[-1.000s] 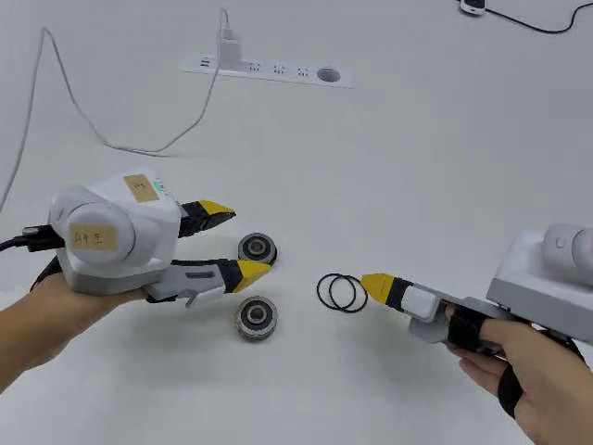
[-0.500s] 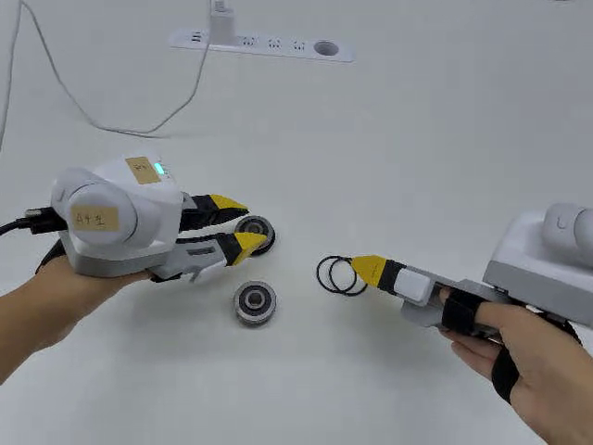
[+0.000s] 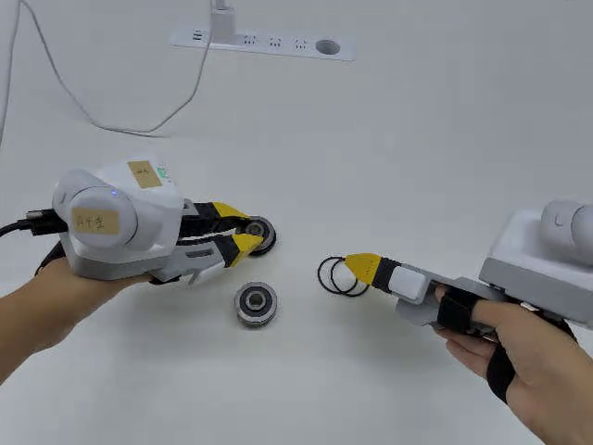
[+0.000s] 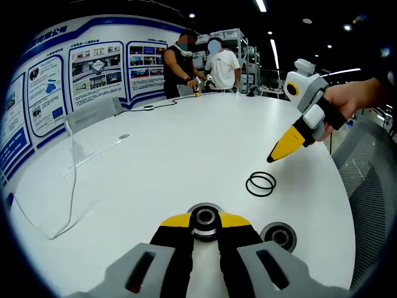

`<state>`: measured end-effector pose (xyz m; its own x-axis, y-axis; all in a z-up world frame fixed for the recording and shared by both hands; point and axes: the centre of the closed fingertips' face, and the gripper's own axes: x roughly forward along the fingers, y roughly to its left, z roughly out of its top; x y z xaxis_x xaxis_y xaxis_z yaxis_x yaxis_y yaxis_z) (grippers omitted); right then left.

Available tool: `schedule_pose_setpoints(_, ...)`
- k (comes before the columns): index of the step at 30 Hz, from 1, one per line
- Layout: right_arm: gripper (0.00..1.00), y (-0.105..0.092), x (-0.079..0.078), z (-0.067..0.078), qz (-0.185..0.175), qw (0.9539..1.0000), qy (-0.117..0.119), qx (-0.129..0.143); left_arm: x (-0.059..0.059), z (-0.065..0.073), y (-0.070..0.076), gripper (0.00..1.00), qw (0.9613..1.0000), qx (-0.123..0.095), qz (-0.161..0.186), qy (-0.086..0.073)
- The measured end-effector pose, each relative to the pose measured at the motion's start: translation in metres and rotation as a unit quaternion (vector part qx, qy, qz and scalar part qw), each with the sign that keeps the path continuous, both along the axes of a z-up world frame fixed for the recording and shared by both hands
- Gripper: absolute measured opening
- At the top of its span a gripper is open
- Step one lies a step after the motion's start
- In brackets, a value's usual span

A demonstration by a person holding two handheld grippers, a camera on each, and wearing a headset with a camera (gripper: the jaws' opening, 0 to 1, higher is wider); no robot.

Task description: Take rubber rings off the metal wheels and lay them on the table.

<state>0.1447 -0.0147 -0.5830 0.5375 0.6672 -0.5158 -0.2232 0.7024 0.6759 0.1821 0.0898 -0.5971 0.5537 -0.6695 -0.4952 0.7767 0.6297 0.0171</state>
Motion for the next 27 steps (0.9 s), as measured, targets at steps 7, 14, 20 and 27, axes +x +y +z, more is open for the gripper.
schedule_pose_setpoints(7,0.14,0.004,0.001,0.002,0.002,1.0000,0.000,0.005,-0.001,0.001,-0.002,0.14,1.0000,0.001,-0.006,-0.003)
schedule_pose_setpoints(14,0.14,0.024,0.010,0.010,0.027,0.9991,-0.011,0.030,-0.002,0.001,-0.002,0.14,0.9997,0.010,-0.016,-0.012)
schedule_pose_setpoints(20,0.18,0.049,0.017,0.017,0.069,0.9961,-0.027,0.049,-0.001,0.000,-0.002,0.13,0.9994,0.017,-0.026,-0.017)
schedule_pose_setpoints(27,0.24,0.071,0.024,0.013,0.105,0.9924,-0.030,0.056,0.000,-0.001,-0.001,0.13,0.9989,0.024,-0.035,-0.020)
